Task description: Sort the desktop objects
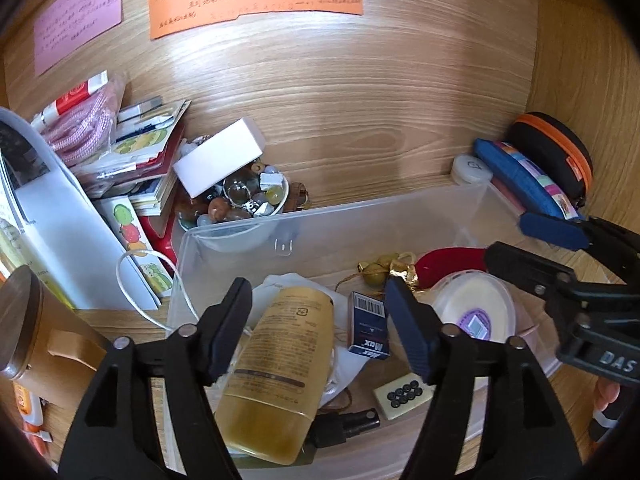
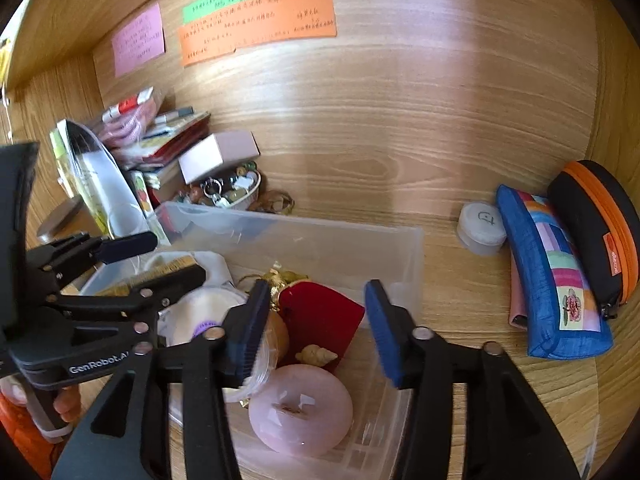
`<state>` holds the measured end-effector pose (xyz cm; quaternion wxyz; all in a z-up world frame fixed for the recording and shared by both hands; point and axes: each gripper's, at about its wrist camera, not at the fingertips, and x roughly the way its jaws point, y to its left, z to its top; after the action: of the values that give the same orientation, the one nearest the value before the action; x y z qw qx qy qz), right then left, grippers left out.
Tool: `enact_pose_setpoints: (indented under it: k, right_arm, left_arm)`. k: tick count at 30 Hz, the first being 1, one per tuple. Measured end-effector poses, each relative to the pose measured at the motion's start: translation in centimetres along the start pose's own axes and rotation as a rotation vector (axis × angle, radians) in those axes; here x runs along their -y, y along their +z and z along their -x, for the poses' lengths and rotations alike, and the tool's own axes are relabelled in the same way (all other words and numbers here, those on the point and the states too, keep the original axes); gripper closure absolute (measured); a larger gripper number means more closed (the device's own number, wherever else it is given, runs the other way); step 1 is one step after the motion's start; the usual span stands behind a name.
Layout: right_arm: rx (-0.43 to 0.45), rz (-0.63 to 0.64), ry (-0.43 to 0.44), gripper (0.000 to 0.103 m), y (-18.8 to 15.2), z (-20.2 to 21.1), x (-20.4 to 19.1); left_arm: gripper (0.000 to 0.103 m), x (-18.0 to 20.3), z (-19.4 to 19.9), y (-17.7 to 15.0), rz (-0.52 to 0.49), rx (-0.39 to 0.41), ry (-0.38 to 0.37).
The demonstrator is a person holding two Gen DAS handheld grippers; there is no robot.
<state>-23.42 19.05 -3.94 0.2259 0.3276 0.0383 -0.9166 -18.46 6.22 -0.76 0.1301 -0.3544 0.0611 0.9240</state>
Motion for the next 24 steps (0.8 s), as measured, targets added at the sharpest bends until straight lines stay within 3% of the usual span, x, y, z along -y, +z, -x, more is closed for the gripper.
enact_pose_setpoints:
  k: [1,4,8,14,16,24]
  right_arm:
    - [0.009,-0.003,-0.004,0.044,0.0,0.2,0.0]
    - [0.029,-0.001,0.003,0.042,0.0,0.7,-0.1]
    - [0.022,0.003,0.008,0.036,0.2,1.0,-0.4]
    - [-0.004,0.034,0.002,0.027,0.5,2.1,-1.2]
    - [-0.001,0.028,0.009,0.019,0.6,2.9,-1.3]
    - [0.049,0.010,0.012,0.018,0.6,6.7,-1.4]
  left_arm:
    - [0.027,-0.1,-0.1,0.0,0.006,0.000,0.006]
    - [0.025,-0.2,-0.1,0.0,0.004,-0.004,0.023]
    - [0.013,0.3,0.5,0.3,-0.015,-0.002,0.053]
    - [0.005,1.3,3.2,0.1,-0.076,0.056,0.135]
    - [0.003,1.3,4.2,-0.1,-0.081,0.076,0.146]
    - [0.003,0.7,7.8,-0.9,-0.047,0.114,0.130]
